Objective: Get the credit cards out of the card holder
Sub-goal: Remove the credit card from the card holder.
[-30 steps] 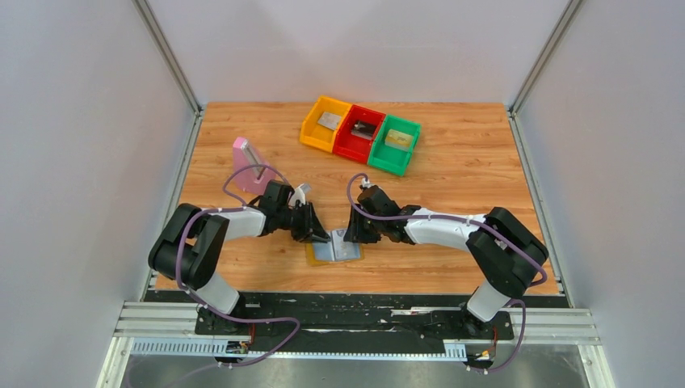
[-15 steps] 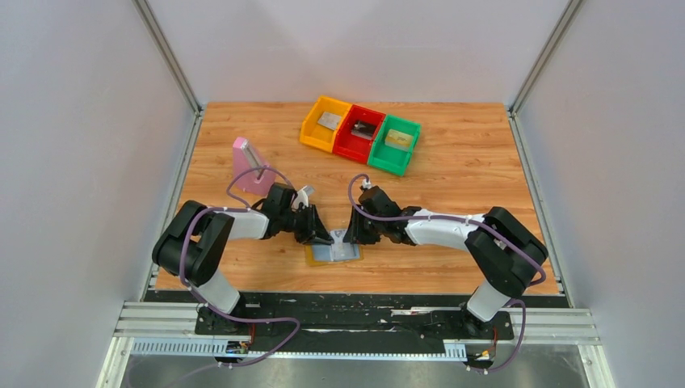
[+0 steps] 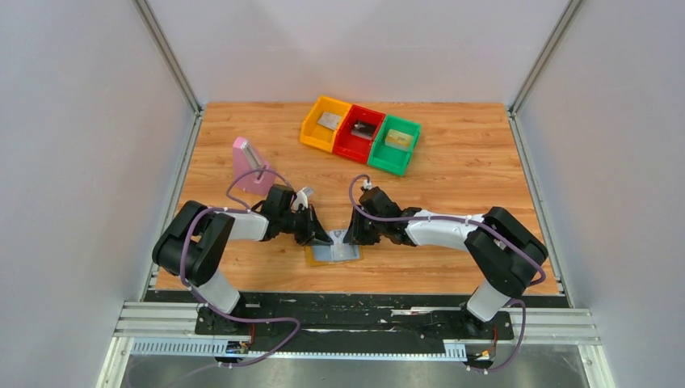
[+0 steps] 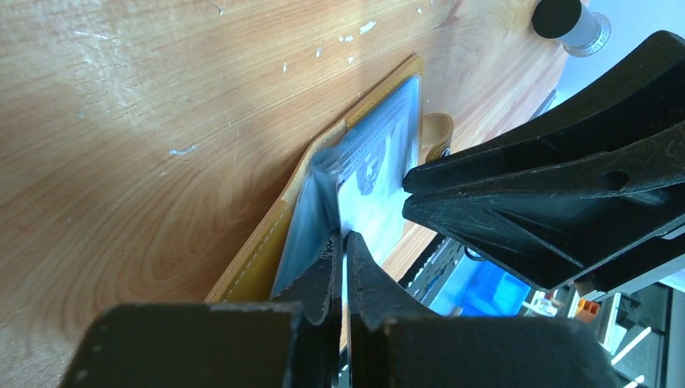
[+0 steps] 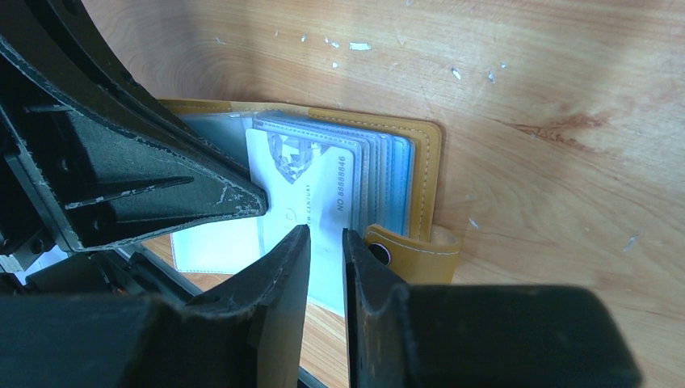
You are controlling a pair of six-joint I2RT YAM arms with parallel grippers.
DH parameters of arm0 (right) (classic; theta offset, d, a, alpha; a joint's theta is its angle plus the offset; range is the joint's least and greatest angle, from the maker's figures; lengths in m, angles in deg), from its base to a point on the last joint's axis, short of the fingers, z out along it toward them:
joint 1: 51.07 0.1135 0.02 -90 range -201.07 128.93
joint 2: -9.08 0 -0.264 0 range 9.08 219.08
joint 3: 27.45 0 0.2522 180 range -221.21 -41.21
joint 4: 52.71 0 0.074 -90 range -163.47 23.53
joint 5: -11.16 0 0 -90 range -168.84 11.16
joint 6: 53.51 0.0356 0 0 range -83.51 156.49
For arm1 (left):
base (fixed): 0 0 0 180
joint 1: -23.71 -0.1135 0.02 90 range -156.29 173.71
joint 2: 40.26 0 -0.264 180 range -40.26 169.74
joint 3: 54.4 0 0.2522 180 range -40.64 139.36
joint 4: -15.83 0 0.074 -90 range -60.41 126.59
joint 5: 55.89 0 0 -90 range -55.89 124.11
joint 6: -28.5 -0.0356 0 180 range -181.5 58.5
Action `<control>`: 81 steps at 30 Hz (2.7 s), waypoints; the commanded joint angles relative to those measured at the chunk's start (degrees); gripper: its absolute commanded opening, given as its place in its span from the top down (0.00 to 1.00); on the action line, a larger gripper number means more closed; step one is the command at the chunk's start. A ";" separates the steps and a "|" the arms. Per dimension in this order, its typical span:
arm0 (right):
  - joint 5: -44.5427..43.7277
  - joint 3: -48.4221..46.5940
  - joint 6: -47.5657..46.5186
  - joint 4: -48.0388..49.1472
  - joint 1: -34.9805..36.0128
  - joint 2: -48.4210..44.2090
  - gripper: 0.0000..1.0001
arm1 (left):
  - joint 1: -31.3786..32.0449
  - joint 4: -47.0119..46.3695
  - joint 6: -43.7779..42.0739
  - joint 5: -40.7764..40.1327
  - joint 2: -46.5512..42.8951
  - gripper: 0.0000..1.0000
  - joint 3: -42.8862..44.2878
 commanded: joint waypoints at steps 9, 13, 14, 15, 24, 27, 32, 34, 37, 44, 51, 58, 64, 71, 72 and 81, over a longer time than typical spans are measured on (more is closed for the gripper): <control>-4.58 1.12 -0.26 -3.05 -0.57 2.42 0.79 | -0.40 0.72 -1.69 1.09 0.06 0.98 -0.36; -4.96 1.21 -0.35 -3.16 -0.66 2.17 0.80 | -1.85 1.87 -2.38 1.43 -0.23 0.91 -0.29; -5.01 1.21 -0.36 -3.21 -0.66 2.20 0.80 | -2.05 2.11 -2.57 1.47 -0.32 0.95 -0.31; -5.02 1.29 -0.36 -3.26 -0.72 2.17 0.80 | -2.20 2.17 -2.63 1.47 -0.55 0.98 -0.39; -5.20 1.30 -0.52 -3.25 -0.74 2.20 0.80 | -2.34 1.50 -2.58 2.09 -0.83 0.94 -0.59; -5.19 1.30 -0.57 -3.30 -0.73 1.99 0.80 | -2.34 1.54 -2.82 2.35 -0.69 0.87 -0.44; -5.11 1.21 -0.62 -3.29 -0.77 2.30 0.80 | -2.49 0.16 -2.00 2.99 -0.29 1.00 -0.87; -5.11 1.30 -0.62 -3.24 -0.88 2.33 0.80 | -2.91 0.32 -1.85 2.78 -0.09 1.00 -0.99; -5.04 1.54 -0.62 -3.27 -1.13 2.26 0.81 | -3.99 0.43 -1.73 2.73 -0.11 1.00 -1.33; -4.59 1.76 -0.88 -3.04 -1.53 1.51 0.81 | -5.51 1.54 -2.46 3.10 -0.90 1.00 -1.19; -1.24 0.20 -2.19 -3.53 -1.49 -2.96 0.79 | -5.44 1.49 -3.08 4.82 -0.54 1.00 -0.70; 4.80 -1.28 -3.92 1.44 -0.57 -3.90 0.77 | -3.55 -2.01 -0.72 6.29 0.73 1.00 -0.39; 6.04 -2.39 -4.20 3.07 -0.05 0.60 0.77 | -1.06 -3.66 1.06 5.78 2.04 1.00 -0.07; 0.19 -1.45 -3.12 -1.04 -0.13 3.85 0.78 | -1.02 2.28 -1.48 1.88 1.00 1.00 0.84; -0.86 -1.25 -3.09 -1.76 -0.21 4.03 0.79 | -1.03 2.70 -1.69 1.54 0.55 1.00 1.00; -5.50 0.67 -2.23 -4.67 -0.40 2.52 0.80 | -1.91 9.87 -4.26 -2.46 -0.92 1.00 2.46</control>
